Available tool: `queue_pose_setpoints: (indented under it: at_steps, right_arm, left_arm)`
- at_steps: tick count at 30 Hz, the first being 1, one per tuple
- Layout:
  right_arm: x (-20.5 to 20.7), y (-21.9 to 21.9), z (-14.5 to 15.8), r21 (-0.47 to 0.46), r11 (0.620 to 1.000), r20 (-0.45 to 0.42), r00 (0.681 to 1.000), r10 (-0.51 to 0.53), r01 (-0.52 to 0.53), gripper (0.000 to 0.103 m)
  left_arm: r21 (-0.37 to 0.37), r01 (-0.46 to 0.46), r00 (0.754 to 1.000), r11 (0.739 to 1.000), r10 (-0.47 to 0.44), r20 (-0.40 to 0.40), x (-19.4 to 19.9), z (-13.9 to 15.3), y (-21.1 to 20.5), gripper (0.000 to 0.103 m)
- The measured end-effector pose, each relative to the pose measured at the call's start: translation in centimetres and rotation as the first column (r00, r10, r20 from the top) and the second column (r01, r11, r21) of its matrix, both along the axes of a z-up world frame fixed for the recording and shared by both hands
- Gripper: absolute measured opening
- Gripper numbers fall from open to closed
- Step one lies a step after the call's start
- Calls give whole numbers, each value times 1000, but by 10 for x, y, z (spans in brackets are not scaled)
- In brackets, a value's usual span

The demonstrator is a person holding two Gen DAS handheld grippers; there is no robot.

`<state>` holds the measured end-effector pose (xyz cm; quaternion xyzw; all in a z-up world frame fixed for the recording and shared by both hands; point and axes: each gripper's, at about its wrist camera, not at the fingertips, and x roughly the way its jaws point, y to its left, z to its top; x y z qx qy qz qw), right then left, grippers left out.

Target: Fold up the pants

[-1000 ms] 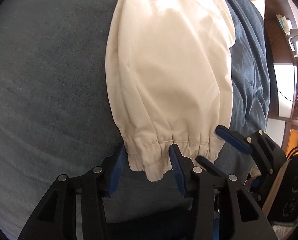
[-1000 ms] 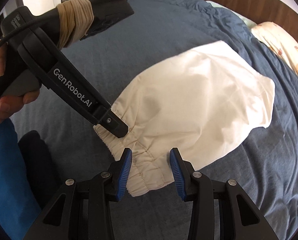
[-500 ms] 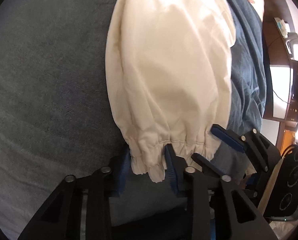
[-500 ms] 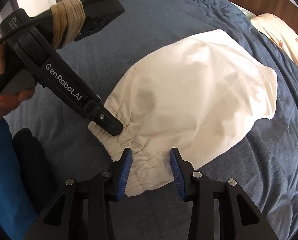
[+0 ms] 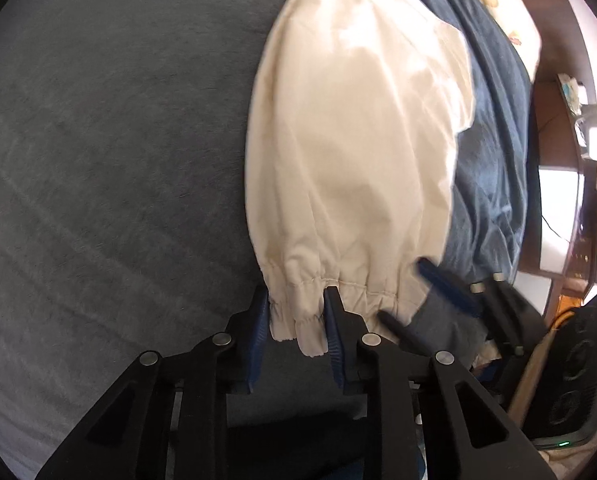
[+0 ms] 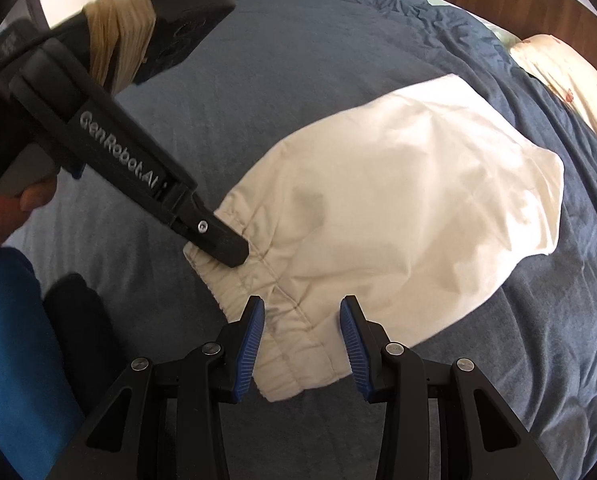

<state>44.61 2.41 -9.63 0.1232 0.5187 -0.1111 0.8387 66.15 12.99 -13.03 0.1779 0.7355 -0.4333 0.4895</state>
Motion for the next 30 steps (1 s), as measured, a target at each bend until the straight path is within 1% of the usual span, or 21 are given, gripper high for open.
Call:
queue_pose_setpoints:
  at_steps: [3,7,8,9,10,12,15,18,21,23,25,27,28,29,30]
  right_arm:
    - [-1,-10,9,-41,997,54,997,-61,63,41]
    - [13,-29,2,-79,990,48,992,-114,118,41]
    - [18,-34,-3,-83,987,38,990,-135,138,41]
    - [22,-38,-11,-67,988,17,990,-139,139,41]
    - [27,-38,-19,-42,992,-16,993,-119,118,41]
    - [31,-35,-27,-19,997,-59,995,-81,80,41]
    - [28,-27,-30,-23,999,-74,996,-43,41,41]
    - [22,-28,-25,10,999,-79,996,-37,38,41]
    - [18,-31,-17,73,996,-81,996,-35,41,41]
    - [10,-30,-6,111,993,-62,997,-36,43,41]
    - [0,-29,9,110,993,-23,999,-49,51,41]
    - [-10,-30,23,100,992,13,997,-76,74,41]
    - [-14,-31,28,105,991,26,996,-85,82,41]
    - [-20,-35,36,116,989,50,994,-102,95,41]
    - [-27,-39,44,122,986,73,990,-123,114,41]
  left_arm:
    - [30,-35,999,999,35,-22,6,-8,6,26]
    - [49,-48,999,998,49,-20,12,-10,8,26]
    - [53,-51,998,997,52,-21,13,-10,9,26]
    - [59,-57,998,997,59,-19,13,-10,9,27]
    - [71,-60,998,996,61,-10,5,-12,3,27]
    - [86,-62,998,994,63,-6,5,-13,3,28]
    - [104,-76,997,992,75,14,8,-9,6,35]
    - [112,-83,996,990,79,41,3,-2,7,40]
    - [139,-95,988,986,76,132,6,12,10,41]
    - [148,-118,975,982,86,207,8,28,14,41]
    - [124,-134,958,983,97,271,4,49,17,43]
    - [87,-126,931,988,88,353,-5,73,18,47]
    - [48,-117,913,992,88,398,-12,87,18,49]
    - [19,-114,902,993,96,421,-15,97,19,49]
    - [-14,-115,890,993,110,442,-20,108,20,53]
